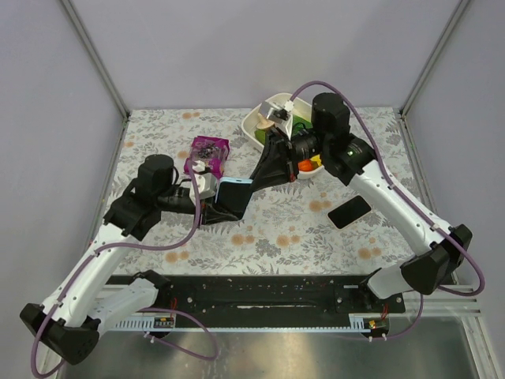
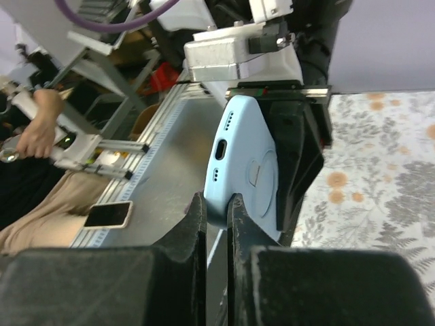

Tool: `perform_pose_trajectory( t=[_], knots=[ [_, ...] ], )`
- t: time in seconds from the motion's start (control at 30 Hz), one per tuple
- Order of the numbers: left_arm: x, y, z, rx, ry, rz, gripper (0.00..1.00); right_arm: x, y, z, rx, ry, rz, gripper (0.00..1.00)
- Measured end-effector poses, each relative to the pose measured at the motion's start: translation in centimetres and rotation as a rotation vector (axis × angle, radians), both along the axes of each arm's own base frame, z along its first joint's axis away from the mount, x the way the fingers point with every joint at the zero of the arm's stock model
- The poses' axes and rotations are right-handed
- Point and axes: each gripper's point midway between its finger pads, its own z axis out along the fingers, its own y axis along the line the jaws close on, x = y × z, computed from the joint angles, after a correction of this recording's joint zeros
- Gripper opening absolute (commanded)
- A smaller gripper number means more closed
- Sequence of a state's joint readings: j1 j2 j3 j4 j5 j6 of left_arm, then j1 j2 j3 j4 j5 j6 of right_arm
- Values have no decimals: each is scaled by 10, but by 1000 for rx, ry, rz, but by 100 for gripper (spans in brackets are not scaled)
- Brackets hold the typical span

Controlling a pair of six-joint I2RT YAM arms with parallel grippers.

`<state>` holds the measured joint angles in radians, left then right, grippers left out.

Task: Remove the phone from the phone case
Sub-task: Remove the phone case from the phone.

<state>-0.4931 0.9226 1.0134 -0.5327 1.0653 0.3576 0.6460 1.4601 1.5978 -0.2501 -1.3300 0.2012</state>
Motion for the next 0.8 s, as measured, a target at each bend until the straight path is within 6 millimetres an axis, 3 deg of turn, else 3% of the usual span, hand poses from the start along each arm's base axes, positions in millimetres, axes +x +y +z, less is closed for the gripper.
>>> perform_pose_trajectory(
  t=[0.3,0.53,0.8],
  knots=[
    [-9,4,-7,64,-134,-28,0,-27,-1,-1,16,35,272,0],
    [-18,0,-10,96,-245,-93,0,-45,6,3,-21,96,326,0],
    [-2,4,-26,185,-255,-29,0,-52,16,6,-48,178,340,0]
  ],
)
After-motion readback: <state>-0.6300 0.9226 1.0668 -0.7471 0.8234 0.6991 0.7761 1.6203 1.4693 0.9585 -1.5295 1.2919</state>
